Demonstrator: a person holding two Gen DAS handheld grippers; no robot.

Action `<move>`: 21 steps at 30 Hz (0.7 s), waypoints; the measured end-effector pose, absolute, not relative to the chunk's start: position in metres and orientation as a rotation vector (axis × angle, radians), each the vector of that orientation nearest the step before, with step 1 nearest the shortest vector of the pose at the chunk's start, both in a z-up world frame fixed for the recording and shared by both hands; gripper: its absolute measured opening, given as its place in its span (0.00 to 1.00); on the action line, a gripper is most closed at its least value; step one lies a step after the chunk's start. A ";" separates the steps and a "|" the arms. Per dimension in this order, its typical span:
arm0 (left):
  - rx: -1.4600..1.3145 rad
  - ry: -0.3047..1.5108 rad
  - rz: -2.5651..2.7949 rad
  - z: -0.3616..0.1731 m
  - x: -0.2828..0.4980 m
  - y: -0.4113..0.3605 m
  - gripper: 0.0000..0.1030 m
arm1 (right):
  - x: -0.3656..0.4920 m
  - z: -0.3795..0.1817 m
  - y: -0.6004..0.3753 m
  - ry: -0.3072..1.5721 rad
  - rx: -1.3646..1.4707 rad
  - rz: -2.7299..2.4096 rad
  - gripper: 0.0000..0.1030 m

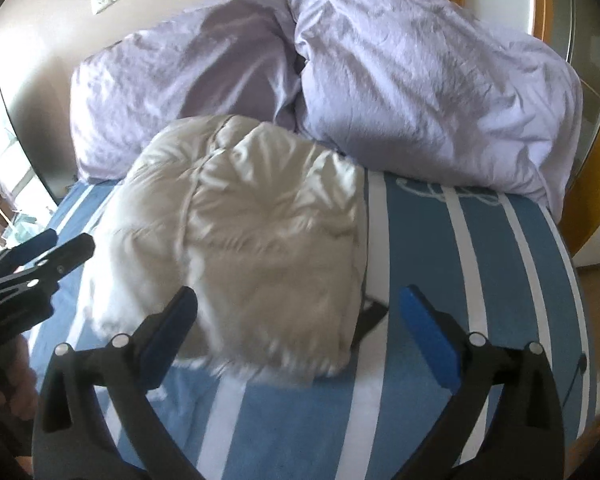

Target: Fold large clothes

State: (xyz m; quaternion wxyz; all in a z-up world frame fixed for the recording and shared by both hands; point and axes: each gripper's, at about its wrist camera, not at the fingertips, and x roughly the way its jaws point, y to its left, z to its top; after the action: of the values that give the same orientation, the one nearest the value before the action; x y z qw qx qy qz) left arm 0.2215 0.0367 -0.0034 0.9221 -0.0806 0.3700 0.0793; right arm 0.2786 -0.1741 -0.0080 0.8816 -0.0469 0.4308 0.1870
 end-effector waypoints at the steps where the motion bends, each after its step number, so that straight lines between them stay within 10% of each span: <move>1: -0.173 0.765 0.157 -0.003 0.213 0.036 0.88 | 0.273 -0.007 -0.175 0.901 -0.096 0.390 0.98; 21: -0.271 0.858 0.069 -0.006 0.129 0.026 0.88 | 0.179 -0.003 -0.196 1.008 0.014 0.364 0.98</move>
State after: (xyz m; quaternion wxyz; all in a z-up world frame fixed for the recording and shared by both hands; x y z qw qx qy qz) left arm 0.1294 0.0262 -0.0064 0.9000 -0.1311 0.4145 0.0333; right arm 0.1788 -0.1963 -0.0031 0.8597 0.0068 0.4804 0.1733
